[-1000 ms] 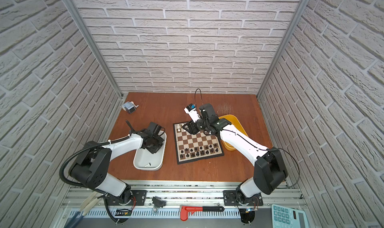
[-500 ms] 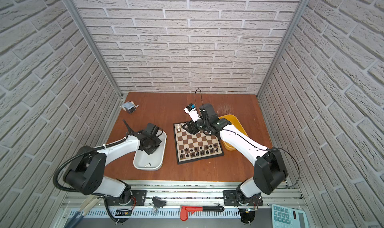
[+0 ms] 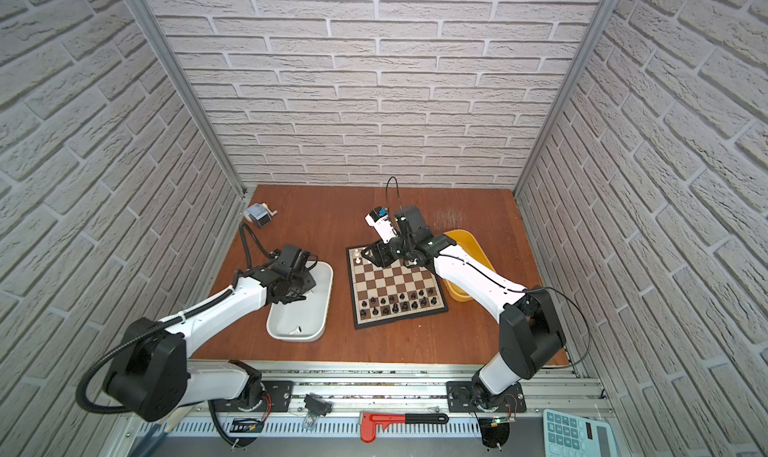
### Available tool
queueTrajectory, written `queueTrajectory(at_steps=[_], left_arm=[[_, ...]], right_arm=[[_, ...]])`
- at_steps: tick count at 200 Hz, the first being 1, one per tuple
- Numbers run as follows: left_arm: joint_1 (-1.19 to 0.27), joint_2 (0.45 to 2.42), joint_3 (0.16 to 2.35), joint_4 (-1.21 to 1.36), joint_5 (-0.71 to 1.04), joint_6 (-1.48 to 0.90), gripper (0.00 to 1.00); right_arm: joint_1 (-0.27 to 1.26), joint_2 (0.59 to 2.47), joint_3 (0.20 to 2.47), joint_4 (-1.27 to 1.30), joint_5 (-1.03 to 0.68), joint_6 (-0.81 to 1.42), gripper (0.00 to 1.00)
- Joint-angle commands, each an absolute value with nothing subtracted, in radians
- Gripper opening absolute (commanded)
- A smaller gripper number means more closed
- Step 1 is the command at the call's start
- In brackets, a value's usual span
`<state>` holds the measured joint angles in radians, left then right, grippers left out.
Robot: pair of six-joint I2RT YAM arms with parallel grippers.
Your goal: Set up the chess pieces on the board
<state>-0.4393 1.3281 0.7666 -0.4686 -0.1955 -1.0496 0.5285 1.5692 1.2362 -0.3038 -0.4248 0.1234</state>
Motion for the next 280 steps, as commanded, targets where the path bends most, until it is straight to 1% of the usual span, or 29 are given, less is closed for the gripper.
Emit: queueTrajectory(at_steps=[1, 9, 14, 29, 48, 64, 76, 92, 107, 113, 127, 146, 175, 187, 215, 280], left_arm=[[-0.433, 1.342, 0.786, -0.446, -0.158, -0.741, 0.65], [-0.444, 1.329, 0.791, -0.444, -0.163, -0.637, 0.7], [-0.445, 1.323, 0.796, -0.455, -0.183, -0.58, 0.71], [-0.442, 1.311, 0.825, -0.489, -0.216, -0.42, 0.69], [-0.449, 1.314, 0.845, -0.492, -0.185, -0.232, 0.66], [-0.448, 1.351, 0.867, -0.51, -0.113, -0.159, 0.63], [-0.445, 1.396, 0.898, -0.537, -0.104, -0.183, 0.61], [-0.44, 1.449, 0.918, -0.549, -0.045, -0.225, 0.55], [-0.446, 1.477, 0.921, -0.555, -0.073, -0.284, 0.53], [-0.445, 1.486, 0.918, -0.554, -0.07, -0.298, 0.51], [-0.453, 1.496, 0.908, -0.545, -0.059, -0.31, 0.47], [-0.461, 1.523, 0.897, -0.541, -0.069, -0.316, 0.44], [-0.476, 1.545, 0.895, -0.547, -0.123, -0.322, 0.44], [-0.476, 1.546, 0.886, -0.545, -0.145, -0.324, 0.46], [-0.476, 1.571, 0.883, -0.565, -0.234, -0.359, 0.46], [-0.493, 1.592, 0.857, -0.548, -0.196, -0.376, 0.43]], right_arm=[[0.534, 1.548, 1.252, -0.291, -0.431, 0.126, 0.49], [0.534, 1.541, 1.246, -0.29, -0.427, 0.126, 0.49], [0.534, 1.538, 1.242, -0.291, -0.428, 0.127, 0.49], [0.534, 1.529, 1.23, -0.289, -0.429, 0.131, 0.49], [0.533, 1.53, 1.219, -0.281, -0.434, 0.138, 0.49], [0.534, 1.543, 1.227, -0.291, -0.449, 0.137, 0.49], [0.534, 1.546, 1.233, -0.296, -0.451, 0.137, 0.49], [0.534, 1.543, 1.24, -0.304, -0.452, 0.132, 0.49], [0.534, 1.539, 1.239, -0.303, -0.444, 0.131, 0.49], [0.534, 1.539, 1.238, -0.303, -0.443, 0.131, 0.49], [0.533, 1.54, 1.234, -0.301, -0.445, 0.134, 0.49], [0.534, 1.542, 1.231, -0.3, -0.449, 0.135, 0.49], [0.534, 1.54, 1.233, -0.304, -0.449, 0.133, 0.48], [0.534, 1.54, 1.235, -0.307, -0.449, 0.132, 0.48], [0.534, 1.539, 1.232, -0.307, -0.451, 0.134, 0.48], [0.534, 1.526, 1.225, -0.309, -0.438, 0.139, 0.48]])
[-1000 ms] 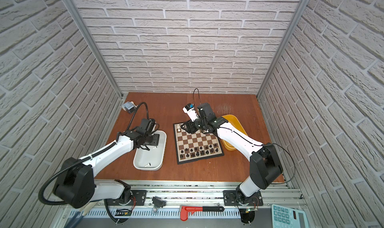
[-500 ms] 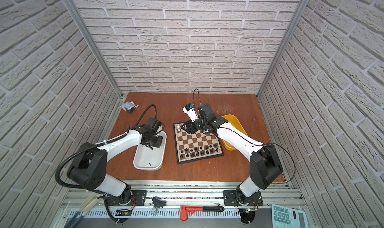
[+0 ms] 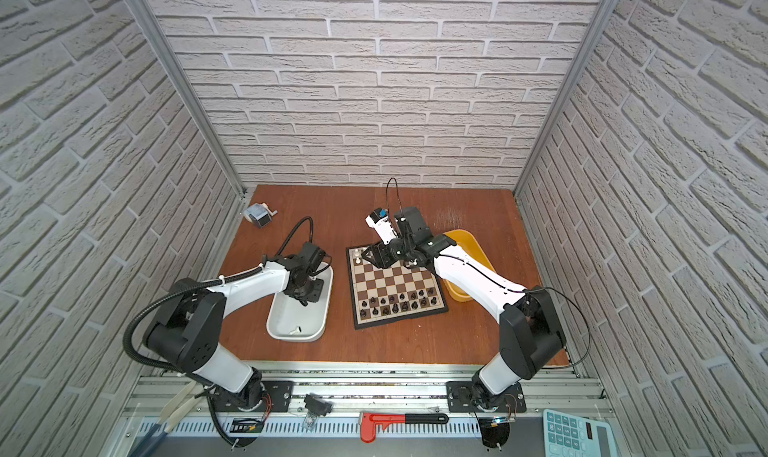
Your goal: Set up the chess pieces on the board
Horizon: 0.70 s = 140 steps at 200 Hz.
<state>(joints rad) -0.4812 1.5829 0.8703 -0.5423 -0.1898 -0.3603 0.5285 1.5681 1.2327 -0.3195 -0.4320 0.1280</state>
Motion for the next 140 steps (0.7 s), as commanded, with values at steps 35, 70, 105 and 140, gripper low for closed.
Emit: queueTrajectory(at_steps=[35, 70, 105, 140], left_arm=[[-0.497, 1.623, 0.864, -0.558, -0.205, -0.389, 0.36], [-0.512, 1.636, 0.869, -0.57, -0.216, -0.406, 0.3], [-0.533, 1.658, 0.872, -0.589, -0.21, -0.445, 0.25], [-0.546, 1.65, 0.849, -0.589, -0.21, -0.496, 0.25]], right_arm=[[0.534, 1.521, 1.22, -0.306, -0.435, 0.144, 0.48], [0.534, 1.516, 1.217, -0.308, -0.427, 0.146, 0.48], [0.534, 1.513, 1.214, -0.304, -0.427, 0.148, 0.48], [0.534, 1.509, 1.207, -0.302, -0.427, 0.146, 0.48]])
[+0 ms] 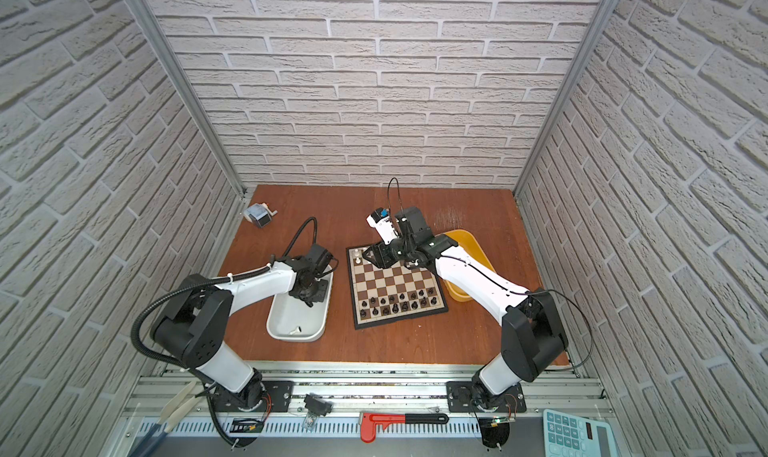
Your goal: Set up the chess pieces on the board
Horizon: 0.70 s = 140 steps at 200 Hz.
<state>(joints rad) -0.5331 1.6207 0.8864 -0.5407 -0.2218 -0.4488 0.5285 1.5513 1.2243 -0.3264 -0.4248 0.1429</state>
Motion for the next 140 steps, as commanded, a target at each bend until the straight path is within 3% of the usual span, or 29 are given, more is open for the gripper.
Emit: queueTrajectory(at_steps=[1, 20, 30, 140], left_arm=[[-0.549, 1.648, 0.848, -0.588, -0.21, -0.496, 0.26], [-0.551, 1.61, 0.83, -0.555, -0.216, -0.517, 0.5], [-0.551, 1.599, 0.827, -0.553, -0.218, -0.523, 0.56], [-0.574, 1.608, 0.775, -0.573, -0.184, -0.576, 0.36]], right_arm=[[0.534, 1.509, 1.206, -0.302, -0.427, 0.146, 0.48], [0.534, 1.511, 1.198, -0.292, -0.433, 0.147, 0.48], [0.534, 1.514, 1.2, -0.295, -0.438, 0.148, 0.48], [0.534, 1.491, 1.17, -0.281, -0.434, 0.156, 0.48]])
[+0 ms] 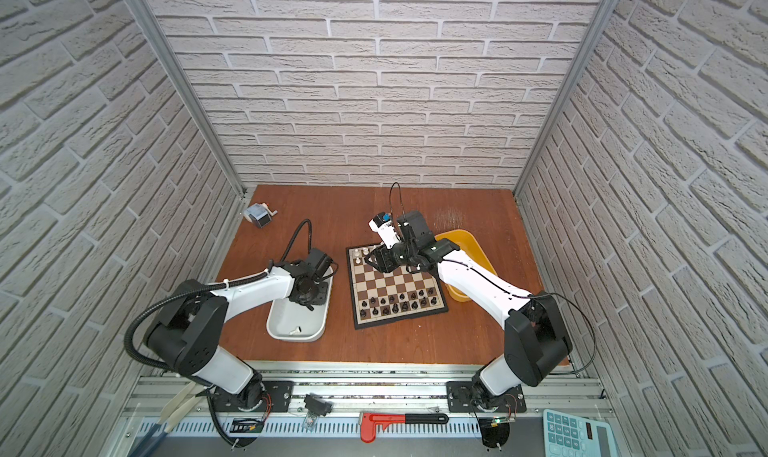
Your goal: Set up the chess pieces on the board
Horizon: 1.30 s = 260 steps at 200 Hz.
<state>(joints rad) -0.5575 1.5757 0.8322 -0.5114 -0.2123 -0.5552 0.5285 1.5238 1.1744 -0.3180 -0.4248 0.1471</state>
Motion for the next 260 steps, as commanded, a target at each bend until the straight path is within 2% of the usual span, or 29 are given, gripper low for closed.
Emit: queueTrajectory(at_steps=[1, 54, 68, 94, 106, 136, 182, 260], left_arm=[[-0.575, 1.608, 0.774, -0.572, -0.183, -0.576, 0.36], [-0.612, 1.582, 0.75, -0.589, -0.189, -0.621, 0.31], [-0.622, 1.564, 0.739, -0.587, -0.197, -0.647, 0.37], [-0.624, 1.543, 0.736, -0.605, -0.232, -0.69, 0.37], [-0.623, 1.508, 0.735, -0.614, -0.288, -0.735, 0.43], [-0.618, 1.409, 0.722, -0.559, -0.23, -0.788, 0.49], [-0.61, 1.417, 0.719, -0.57, -0.237, -0.726, 0.48], [-0.607, 1.533, 0.764, -0.553, -0.241, -0.643, 0.39]], right_arm=[[0.534, 1.491, 1.17, -0.282, -0.435, 0.156, 0.48], [0.534, 1.496, 1.173, -0.282, -0.435, 0.158, 0.48], [0.534, 1.497, 1.172, -0.281, -0.438, 0.161, 0.48], [0.534, 1.503, 1.173, -0.278, -0.445, 0.163, 0.48], [0.534, 1.504, 1.169, -0.268, -0.455, 0.163, 0.48], [0.534, 1.514, 1.175, -0.272, -0.456, 0.159, 0.48], [0.534, 1.514, 1.171, -0.269, -0.466, 0.151, 0.48], [0.534, 1.514, 1.175, -0.278, -0.451, 0.154, 0.48]])
